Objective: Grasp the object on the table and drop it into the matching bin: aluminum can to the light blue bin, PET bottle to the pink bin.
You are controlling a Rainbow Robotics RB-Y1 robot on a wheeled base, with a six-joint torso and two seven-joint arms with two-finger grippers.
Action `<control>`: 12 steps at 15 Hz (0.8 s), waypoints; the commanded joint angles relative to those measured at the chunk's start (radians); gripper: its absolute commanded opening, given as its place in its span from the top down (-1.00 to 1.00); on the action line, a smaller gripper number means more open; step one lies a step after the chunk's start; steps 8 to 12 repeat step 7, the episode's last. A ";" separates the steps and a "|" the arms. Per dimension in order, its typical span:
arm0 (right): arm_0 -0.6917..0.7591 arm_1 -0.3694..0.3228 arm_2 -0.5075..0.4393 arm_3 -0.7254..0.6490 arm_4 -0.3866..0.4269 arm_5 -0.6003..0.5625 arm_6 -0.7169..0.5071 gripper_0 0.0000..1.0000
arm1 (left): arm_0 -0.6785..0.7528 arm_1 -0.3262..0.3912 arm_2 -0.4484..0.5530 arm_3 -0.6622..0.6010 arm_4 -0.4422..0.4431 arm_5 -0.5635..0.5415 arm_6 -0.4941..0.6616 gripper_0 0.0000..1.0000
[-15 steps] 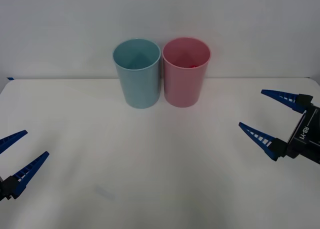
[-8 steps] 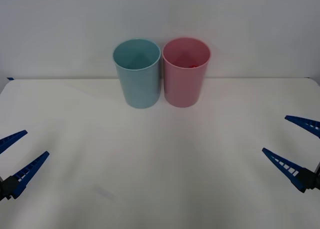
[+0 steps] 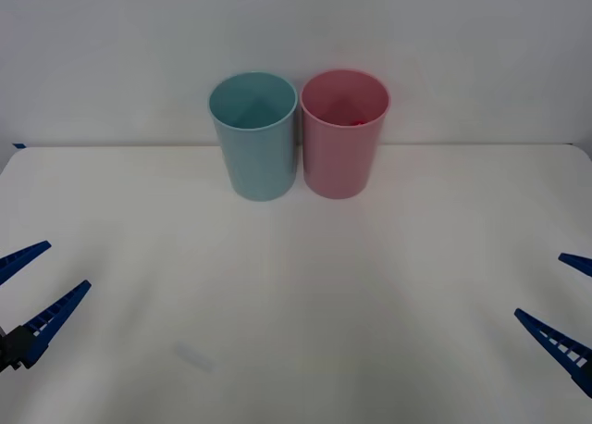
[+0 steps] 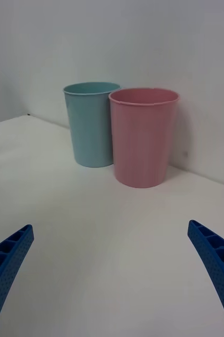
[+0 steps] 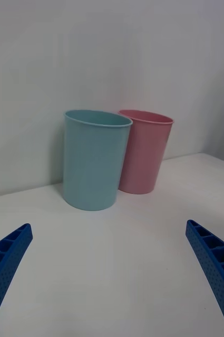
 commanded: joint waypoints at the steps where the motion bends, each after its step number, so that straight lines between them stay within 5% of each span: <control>1: 0.021 0.000 -0.005 0.000 -0.009 0.000 0.000 -1.00 | 0.000 0.000 0.000 0.000 0.000 0.000 0.000 -1.00; 12: 0.032 0.000 -0.005 0.000 -0.009 0.000 0.003 -1.00 | 0.000 0.000 0.000 0.000 0.000 0.000 0.000 -1.00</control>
